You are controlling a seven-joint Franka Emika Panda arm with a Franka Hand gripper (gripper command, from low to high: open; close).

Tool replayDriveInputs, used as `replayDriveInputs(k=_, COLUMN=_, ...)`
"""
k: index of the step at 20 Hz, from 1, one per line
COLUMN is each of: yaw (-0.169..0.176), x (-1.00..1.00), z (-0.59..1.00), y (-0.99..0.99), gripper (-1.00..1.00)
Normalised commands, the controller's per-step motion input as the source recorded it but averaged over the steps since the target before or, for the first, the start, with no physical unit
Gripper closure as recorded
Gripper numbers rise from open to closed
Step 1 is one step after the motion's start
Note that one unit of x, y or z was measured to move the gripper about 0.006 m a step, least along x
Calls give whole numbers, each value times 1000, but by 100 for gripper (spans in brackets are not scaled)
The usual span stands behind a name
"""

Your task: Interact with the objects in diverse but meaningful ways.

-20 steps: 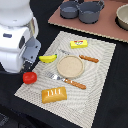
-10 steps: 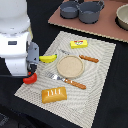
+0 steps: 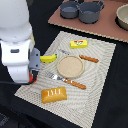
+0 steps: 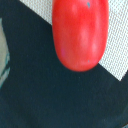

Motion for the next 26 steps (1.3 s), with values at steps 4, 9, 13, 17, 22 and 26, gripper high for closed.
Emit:
replayDriveInputs(k=4, yaw=21, x=132, z=-275, y=-131, gripper=-100)
replayDriveInputs(k=9, yaw=19, x=61, z=-245, y=-111, gripper=-100)
replayDriveInputs(k=13, yaw=21, x=56, z=-184, y=-130, gripper=100)
replayDriveInputs(k=17, yaw=5, x=251, z=143, y=-67, gripper=100)
replayDriveInputs(k=22, yaw=0, x=221, z=132, y=0, gripper=100)
replayDriveInputs(k=26, yaw=0, x=204, z=14, y=0, gripper=100)
